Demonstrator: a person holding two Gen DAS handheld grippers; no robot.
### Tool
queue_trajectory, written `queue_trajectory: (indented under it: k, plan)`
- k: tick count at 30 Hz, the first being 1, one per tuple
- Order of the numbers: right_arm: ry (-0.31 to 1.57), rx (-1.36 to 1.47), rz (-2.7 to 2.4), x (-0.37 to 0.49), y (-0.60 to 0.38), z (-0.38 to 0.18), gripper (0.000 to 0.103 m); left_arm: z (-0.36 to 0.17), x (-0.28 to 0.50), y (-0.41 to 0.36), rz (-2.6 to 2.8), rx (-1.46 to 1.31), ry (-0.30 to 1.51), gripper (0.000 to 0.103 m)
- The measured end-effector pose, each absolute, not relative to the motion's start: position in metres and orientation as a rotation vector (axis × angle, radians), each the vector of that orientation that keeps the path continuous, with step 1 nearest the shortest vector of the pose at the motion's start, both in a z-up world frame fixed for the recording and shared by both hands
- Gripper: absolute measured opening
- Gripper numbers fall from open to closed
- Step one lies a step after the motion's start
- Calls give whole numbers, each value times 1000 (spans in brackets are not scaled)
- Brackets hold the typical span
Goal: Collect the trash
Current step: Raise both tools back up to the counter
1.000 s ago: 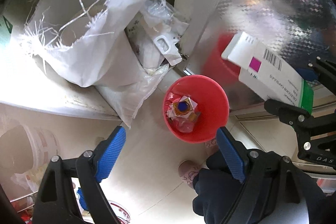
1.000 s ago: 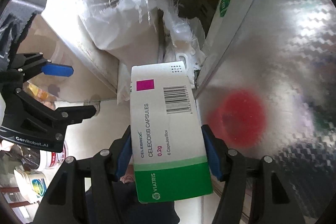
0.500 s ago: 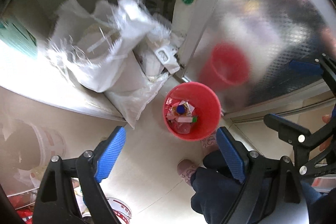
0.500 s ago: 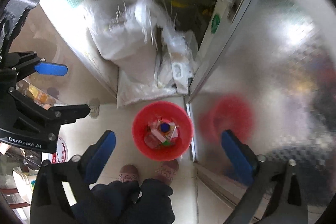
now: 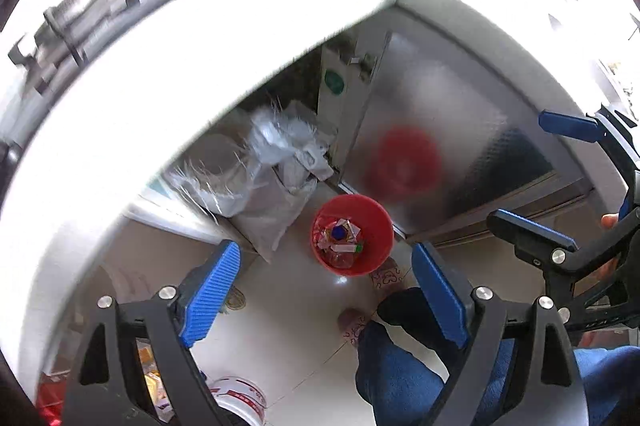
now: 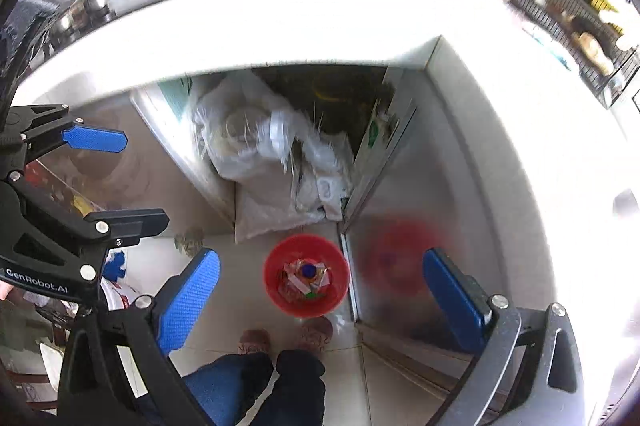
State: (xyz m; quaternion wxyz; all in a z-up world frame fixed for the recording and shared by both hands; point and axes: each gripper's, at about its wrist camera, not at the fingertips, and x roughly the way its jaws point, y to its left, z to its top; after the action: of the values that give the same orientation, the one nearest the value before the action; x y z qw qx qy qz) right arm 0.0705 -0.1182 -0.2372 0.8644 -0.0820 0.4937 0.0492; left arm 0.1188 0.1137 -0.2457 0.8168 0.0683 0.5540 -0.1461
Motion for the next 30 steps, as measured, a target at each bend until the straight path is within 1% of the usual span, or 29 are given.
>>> queue_trajectory:
  k: [7,11,19,30]
  plan:
    - [971,-152,64,69,-128,-176,102,-177,133,106,-333,206,1118,87]
    - [947,-127,41,80,-140,-154,102,-150,149,96,-353,238,1093,87]
    - [910,-102,-25,114,-177,-133,102,-123,215,71,-414,269,1055,87]
    - [882,-48,-91,182,-260,-109,102,-107,322,-2,-499,296,1015,87]
